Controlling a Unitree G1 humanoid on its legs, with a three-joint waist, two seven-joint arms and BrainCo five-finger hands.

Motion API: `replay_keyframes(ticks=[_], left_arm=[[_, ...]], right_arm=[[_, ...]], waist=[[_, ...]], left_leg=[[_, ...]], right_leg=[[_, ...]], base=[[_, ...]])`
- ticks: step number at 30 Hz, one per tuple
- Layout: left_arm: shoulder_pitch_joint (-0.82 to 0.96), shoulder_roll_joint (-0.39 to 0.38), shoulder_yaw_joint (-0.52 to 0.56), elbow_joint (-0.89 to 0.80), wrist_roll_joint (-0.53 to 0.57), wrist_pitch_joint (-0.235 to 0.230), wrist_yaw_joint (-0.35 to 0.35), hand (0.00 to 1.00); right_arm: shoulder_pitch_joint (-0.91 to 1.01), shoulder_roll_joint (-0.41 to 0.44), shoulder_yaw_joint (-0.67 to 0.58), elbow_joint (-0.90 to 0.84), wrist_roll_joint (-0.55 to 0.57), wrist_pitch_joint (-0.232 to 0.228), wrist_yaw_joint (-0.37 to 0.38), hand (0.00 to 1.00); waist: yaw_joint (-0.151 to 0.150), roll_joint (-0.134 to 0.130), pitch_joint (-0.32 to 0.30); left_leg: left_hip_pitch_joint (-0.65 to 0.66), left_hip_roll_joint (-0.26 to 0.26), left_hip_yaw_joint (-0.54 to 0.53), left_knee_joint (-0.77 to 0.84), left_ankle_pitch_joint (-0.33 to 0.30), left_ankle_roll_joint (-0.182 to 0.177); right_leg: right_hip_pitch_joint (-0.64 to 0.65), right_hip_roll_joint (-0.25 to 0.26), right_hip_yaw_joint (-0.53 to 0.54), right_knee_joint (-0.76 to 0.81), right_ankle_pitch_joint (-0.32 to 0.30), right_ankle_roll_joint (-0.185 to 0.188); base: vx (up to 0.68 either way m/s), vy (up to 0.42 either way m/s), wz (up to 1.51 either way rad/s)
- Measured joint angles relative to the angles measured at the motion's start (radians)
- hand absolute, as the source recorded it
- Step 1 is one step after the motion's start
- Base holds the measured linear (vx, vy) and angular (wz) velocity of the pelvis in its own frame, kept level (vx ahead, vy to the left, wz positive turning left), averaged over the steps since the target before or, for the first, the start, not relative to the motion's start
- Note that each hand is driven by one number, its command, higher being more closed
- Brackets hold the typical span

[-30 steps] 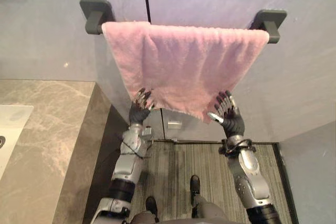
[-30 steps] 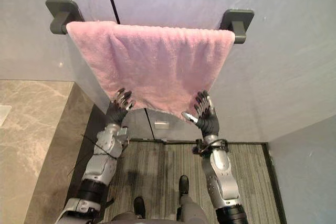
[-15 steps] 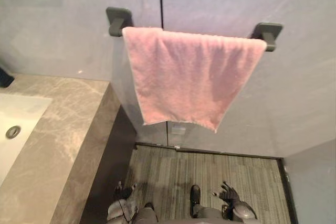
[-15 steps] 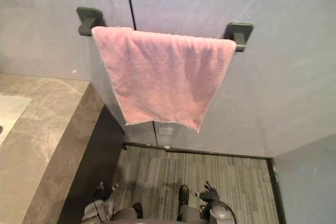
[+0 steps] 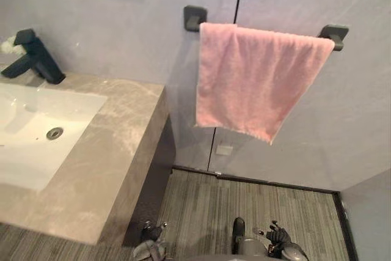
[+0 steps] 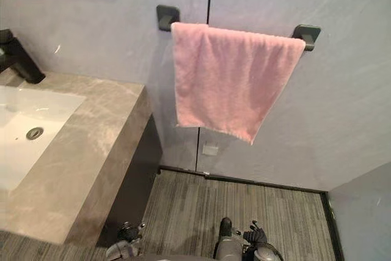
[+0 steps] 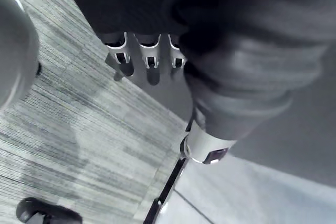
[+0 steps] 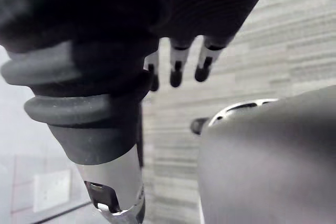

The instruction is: Organize washtable

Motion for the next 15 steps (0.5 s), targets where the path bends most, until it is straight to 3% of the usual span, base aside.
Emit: replay_keyframes(ticks=[1, 2, 3, 4, 5, 6, 7, 8, 9, 10, 11, 12, 14, 15], left_arm=[[0.000, 0.002, -0.002, 0.000, 0.019, 0.001, -0.005, 0.00], [0.001, -0.002, 0.000, 0.000, 0.033, 0.002, -0.011, 0.00], [0.000, -0.005, 0.000, -0.001, 0.035, 0.002, -0.013, 0.00], [-0.001, -0.004, 0.003, 0.000, 0.042, 0.002, -0.014, 0.00], [0.003, -0.003, 0.005, 0.003, 0.050, 0.003, -0.015, 0.00], [0.003, -0.001, 0.005, -0.001, 0.055, 0.003, -0.018, 0.00], [0.000, 0.000, 0.005, -0.001, 0.061, 0.004, -0.019, 0.00], [-0.009, 0.009, 0.014, 0.000, 0.067, 0.009, -0.027, 0.00], [0.002, -0.004, 0.017, 0.010, 0.070, 0.019, -0.039, 0.00], [-0.006, -0.001, 0.010, 0.021, 0.072, 0.019, -0.050, 0.00], [0.001, 0.006, 0.034, 0.020, 0.071, 0.015, -0.056, 0.00], [0.015, 0.023, 0.044, 0.016, 0.069, 0.020, -0.051, 0.00], [0.017, 0.048, 0.044, 0.007, 0.068, 0.018, -0.054, 0.00], [0.012, 0.049, 0.045, 0.006, 0.060, 0.017, -0.056, 0.00]], right_arm=[[0.008, 0.004, 0.000, -0.010, 0.000, 0.004, 0.002, 0.00], [0.018, 0.000, -0.001, -0.024, 0.001, 0.006, 0.007, 0.00], [0.018, -0.002, -0.002, -0.034, 0.003, 0.007, 0.012, 0.00], [0.016, 0.001, -0.014, -0.046, 0.009, 0.008, 0.021, 0.00], [0.022, 0.012, -0.025, -0.049, 0.023, 0.008, 0.021, 0.00], [0.026, 0.026, -0.037, -0.042, 0.024, 0.009, 0.021, 0.00], [0.026, 0.030, -0.041, -0.036, 0.024, 0.009, 0.021, 0.00], [0.028, 0.041, -0.043, -0.037, 0.027, 0.007, 0.021, 0.00], [0.029, 0.031, -0.043, -0.035, 0.027, 0.008, 0.020, 0.00], [0.010, 0.026, -0.062, -0.030, 0.023, 0.006, 0.018, 0.00], [0.000, 0.015, -0.076, -0.013, 0.023, 0.009, 0.022, 0.00], [0.010, 0.025, -0.094, 0.016, 0.033, 0.006, 0.020, 0.00], [0.013, 0.026, -0.094, 0.080, 0.030, 0.005, 0.021, 0.00], [0.003, 0.004, -0.084, 0.086, 0.029, 0.009, 0.024, 0.00]], waist=[[0.006, -0.006, 0.000], [0.013, -0.001, 0.002], [0.018, 0.030, 0.000], [0.014, 0.028, 0.001], [0.010, 0.014, -0.001], [0.014, -0.001, -0.006], [0.015, -0.007, -0.005], [0.014, -0.039, 0.000], [0.039, 0.011, -0.028], [0.058, 0.039, -0.021], [0.039, 0.023, -0.014], [0.017, 0.004, -0.031], [0.020, -0.037, -0.055], [0.032, -0.015, -0.052]], left_leg=[[0.011, -0.018, 0.027, 0.008, -0.002, 0.006], [0.024, -0.016, 0.062, -0.002, 0.004, 0.030], [0.025, 0.002, 0.084, -0.005, 0.011, 0.039], [0.022, 0.004, 0.101, -0.004, 0.015, 0.044], [0.022, 0.000, 0.107, 0.007, 0.016, 0.044], [0.019, -0.001, 0.113, 0.021, 0.016, 0.043], [0.018, -0.002, 0.115, 0.029, 0.015, 0.042], [0.009, -0.008, 0.116, 0.055, 0.009, 0.036], [-0.037, -0.024, 0.102, 0.003, 0.006, 0.044], [-0.040, -0.036, 0.072, -0.029, 0.056, 0.103], [-0.041, -0.039, 0.064, -0.038, 0.099, 0.095], [-0.071, -0.053, 0.038, -0.010, 0.103, 0.098], [-0.138, -0.072, 0.007, 0.072, 0.102, 0.098], [-0.227, -0.051, -0.014, 0.188, 0.128, 0.142]], right_leg=[[0.001, -0.023, -0.021, 0.005, -0.030, -0.004], [-0.004, -0.036, -0.086, 0.022, -0.130, -0.024], [-0.021, -0.038, -0.099, 0.065, -0.151, -0.020], [-0.060, -0.057, -0.101, 0.215, -0.186, -0.034], [-0.072, -0.066, -0.083, 0.443, -0.239, -0.024], [-0.068, -0.070, -0.070, 0.593, -0.362, -0.006], [-0.068, -0.071, -0.061, 0.643, -0.389, -0.004], [-0.066, -0.057, -0.053, 0.634, -0.394, 0.036], [0.000, 0.032, -0.019, 0.377, -0.375, 0.040], [-0.026, 0.051, -0.009, 0.463, -0.380, 0.058], [-0.049, 0.030, 0.000, 0.689, -0.427, 0.084], [0.008, 0.019, 0.046, 0.795, -0.441, 0.117], [0.064, 0.044, 0.129, 0.734, -0.490, 0.158], [0.091, 0.086, 0.159, 0.650, -0.485, 0.151]], base=[[-0.35, 0.092, -0.64], [-0.26, 0.042, -0.76], [-0.21, 0.012, -0.70], [-0.16, -0.052, -0.42], [-0.14, -0.113, -0.30], [-0.07, -0.134, -0.17], [-0.05, -0.154, -0.13], [-0.07, -0.081, -0.49], [-0.20, -0.009, -0.85], [-0.22, 0.033, -0.94], [-0.22, -0.077, -0.18], [-0.07, -0.162, 0.38], [-0.01, -0.204, 0.47], [-0.18, -0.151, 0.14]])
